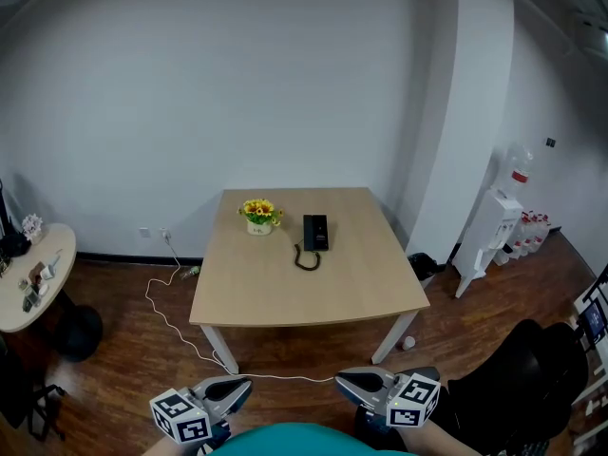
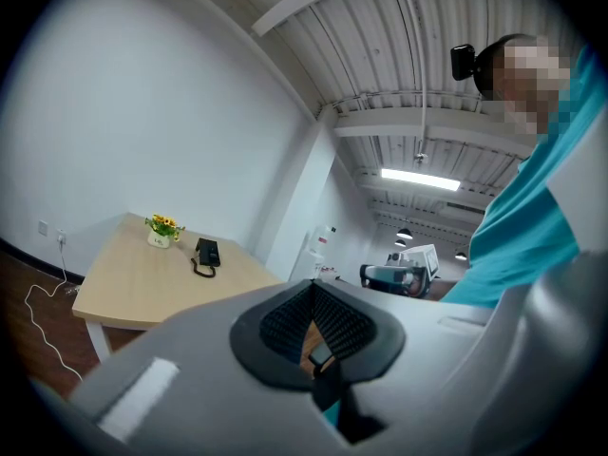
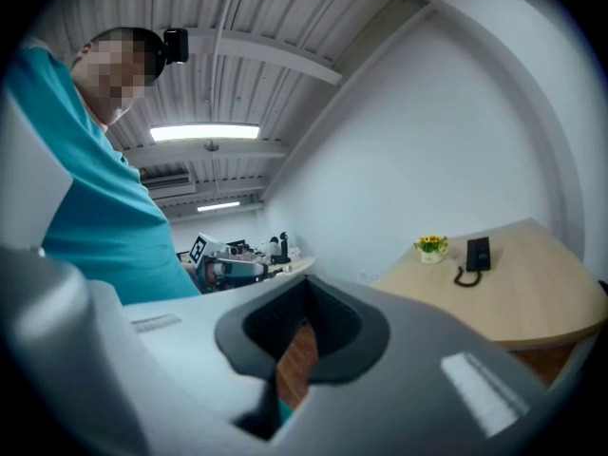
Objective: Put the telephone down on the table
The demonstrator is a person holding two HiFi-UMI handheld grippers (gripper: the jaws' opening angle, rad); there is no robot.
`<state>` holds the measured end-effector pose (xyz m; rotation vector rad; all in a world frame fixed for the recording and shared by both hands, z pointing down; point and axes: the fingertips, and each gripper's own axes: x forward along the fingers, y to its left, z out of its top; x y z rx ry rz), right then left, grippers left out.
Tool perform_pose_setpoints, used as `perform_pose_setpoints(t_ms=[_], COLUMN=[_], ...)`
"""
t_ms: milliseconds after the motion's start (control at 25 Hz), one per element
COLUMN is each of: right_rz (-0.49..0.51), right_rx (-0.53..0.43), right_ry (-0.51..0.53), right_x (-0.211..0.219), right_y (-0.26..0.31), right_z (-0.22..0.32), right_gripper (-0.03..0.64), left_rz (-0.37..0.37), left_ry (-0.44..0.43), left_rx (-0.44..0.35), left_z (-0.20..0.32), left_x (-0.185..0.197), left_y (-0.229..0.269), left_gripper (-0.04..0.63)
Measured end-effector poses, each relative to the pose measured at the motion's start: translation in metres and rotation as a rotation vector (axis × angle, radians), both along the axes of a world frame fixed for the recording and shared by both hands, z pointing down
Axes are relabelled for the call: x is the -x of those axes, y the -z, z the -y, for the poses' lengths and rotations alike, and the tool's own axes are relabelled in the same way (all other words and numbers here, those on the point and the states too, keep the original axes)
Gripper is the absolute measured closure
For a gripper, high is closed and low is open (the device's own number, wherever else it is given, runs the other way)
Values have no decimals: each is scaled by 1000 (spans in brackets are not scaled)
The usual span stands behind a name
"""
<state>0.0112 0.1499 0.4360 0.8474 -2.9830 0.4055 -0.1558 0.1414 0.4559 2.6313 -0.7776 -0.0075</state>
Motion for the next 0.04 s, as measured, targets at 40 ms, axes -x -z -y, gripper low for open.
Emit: perform_pose_setpoints(t_ms=[40], right_rz=[-4], right_rx=[-3], right_ry=[1], right_x=[-1], right_y=[1], right_z=[0], right_gripper=[617], left_rz=[-1], left_ry=[1], left_rx=[0], left_z=[1], left_x=[-1], left_y=[0], left_gripper=[591])
